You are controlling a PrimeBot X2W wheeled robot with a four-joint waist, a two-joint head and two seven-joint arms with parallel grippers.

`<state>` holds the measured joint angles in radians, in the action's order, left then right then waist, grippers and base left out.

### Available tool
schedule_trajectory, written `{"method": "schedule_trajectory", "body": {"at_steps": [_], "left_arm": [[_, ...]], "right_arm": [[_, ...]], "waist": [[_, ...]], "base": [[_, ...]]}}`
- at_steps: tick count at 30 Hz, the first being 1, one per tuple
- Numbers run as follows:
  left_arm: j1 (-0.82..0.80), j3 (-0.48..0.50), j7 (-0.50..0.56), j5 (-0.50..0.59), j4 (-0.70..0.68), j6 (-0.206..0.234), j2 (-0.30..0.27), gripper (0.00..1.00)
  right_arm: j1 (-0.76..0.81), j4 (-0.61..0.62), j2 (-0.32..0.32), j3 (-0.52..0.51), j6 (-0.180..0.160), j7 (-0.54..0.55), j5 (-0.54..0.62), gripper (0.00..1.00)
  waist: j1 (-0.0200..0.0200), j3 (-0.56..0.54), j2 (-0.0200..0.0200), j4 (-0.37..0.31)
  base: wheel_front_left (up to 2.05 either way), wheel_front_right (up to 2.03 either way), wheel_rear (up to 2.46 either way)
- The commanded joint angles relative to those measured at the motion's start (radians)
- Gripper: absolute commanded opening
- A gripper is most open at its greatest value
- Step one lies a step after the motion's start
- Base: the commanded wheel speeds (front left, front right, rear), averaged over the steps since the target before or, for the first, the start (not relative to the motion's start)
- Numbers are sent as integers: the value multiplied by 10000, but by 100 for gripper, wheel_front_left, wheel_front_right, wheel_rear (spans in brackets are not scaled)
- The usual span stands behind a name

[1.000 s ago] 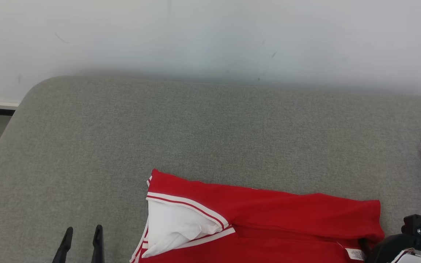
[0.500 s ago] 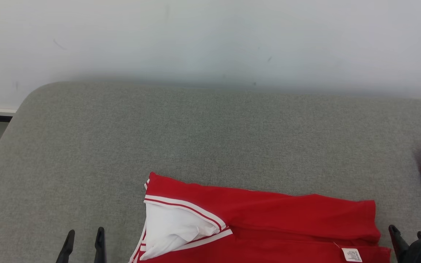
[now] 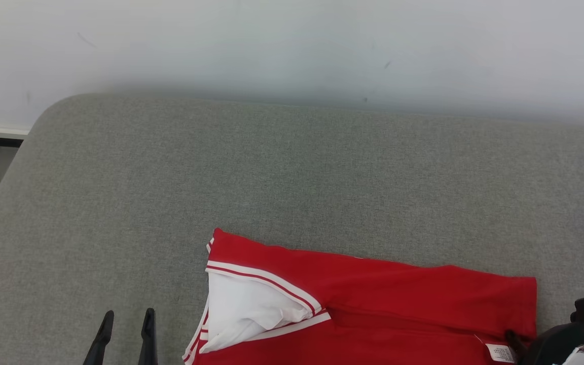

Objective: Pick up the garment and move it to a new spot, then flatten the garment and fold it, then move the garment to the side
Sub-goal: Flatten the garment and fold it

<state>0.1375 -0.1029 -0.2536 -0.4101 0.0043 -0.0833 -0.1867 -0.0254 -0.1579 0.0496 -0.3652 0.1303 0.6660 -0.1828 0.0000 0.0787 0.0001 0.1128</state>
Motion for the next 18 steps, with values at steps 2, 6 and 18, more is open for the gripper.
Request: {"method": "schedule_trajectory", "body": {"at_steps": [2,6,18], "left_arm": [[-90,-4,-33,-4,1,37,-6,100],[-63,14,-46,-38,26,38,-22,100],[-124,-42,-73,-149,185,-4,-72,100]], "right_arm": [[-61,-276,8,45,13,-167,54,100],[-56,-734,-2,36,13,-374,63,100],[-181,-1673,-49,628,13,-432,-422,0]], "waist": [[0,57,-1,88],[0,64,-1,106],[0,-33,-1,20]], "base": [[0,0,0],[0,0,0],[0,0,0]]}}
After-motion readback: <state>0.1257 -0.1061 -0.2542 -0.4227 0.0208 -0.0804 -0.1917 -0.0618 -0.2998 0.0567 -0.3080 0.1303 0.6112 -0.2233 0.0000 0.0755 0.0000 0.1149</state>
